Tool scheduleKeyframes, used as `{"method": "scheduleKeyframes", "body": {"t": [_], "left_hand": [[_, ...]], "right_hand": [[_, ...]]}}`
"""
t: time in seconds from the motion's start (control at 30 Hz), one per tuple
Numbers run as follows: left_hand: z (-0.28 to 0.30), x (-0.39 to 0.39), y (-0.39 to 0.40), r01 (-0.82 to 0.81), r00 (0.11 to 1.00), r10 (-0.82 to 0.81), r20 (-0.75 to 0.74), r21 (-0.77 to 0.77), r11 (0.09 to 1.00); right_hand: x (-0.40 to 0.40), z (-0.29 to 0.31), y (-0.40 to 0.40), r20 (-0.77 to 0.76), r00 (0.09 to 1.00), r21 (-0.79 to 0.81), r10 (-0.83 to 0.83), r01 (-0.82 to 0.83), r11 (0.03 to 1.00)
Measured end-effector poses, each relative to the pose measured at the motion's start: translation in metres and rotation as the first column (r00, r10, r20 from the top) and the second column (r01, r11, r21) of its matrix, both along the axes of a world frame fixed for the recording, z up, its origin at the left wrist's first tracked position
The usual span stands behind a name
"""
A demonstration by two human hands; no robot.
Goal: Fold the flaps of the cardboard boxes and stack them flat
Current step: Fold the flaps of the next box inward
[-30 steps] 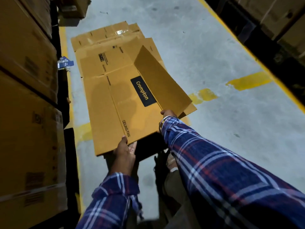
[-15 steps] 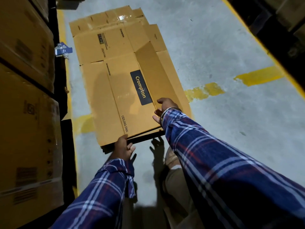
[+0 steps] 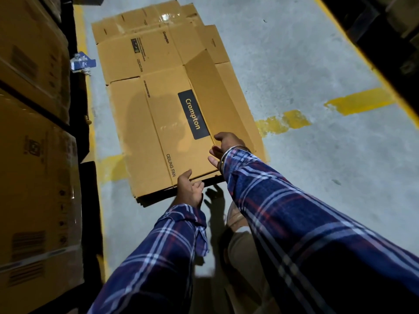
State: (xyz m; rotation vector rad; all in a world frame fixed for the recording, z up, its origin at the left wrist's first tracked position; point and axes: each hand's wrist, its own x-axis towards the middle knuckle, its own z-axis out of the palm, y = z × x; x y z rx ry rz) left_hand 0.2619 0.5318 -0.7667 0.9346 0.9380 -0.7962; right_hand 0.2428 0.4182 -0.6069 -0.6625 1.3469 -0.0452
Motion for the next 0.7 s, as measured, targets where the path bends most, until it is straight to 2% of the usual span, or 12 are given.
{"method": "scheduleKeyframes", "body": {"t": [0.1, 0.17, 0.3, 0.4, 0.7], "left_hand": [[-0.003, 0.013, -0.017, -0.060, 0.995, 0.066, 0.080, -0.069, 0.996], [0.003, 0.028, -0.031, -0.041, 0.989, 0.055, 0.138, -0.102, 0.994], [0.030, 0.057, -0.043, 0.050, 0.985, -0.059, 0.163, 0.059, 0.997], [0.044, 0.058, -0.039, 0.129, 0.965, -0.153, 0.213, 0.120, 0.984], [0.077, 0.017, -0.024, 0.329, 0.903, -0.348, 0.253, 0.116, 0.937]], "right_hand": [[0.004, -0.002, 0.000, 0.013, 1.000, -0.016, 0.026, -0.026, 1.000], [0.006, -0.006, -0.003, 0.001, 0.999, -0.039, 0.050, -0.050, 0.998], [0.008, 0.001, -0.009, 0.011, 0.999, -0.027, 0.041, -0.041, 0.999], [0.010, 0.014, -0.012, 0.047, 0.999, -0.021, 0.023, -0.022, 1.000], [-0.002, 0.051, -0.011, 0.122, 0.990, -0.021, -0.065, 0.068, 0.997]]}}
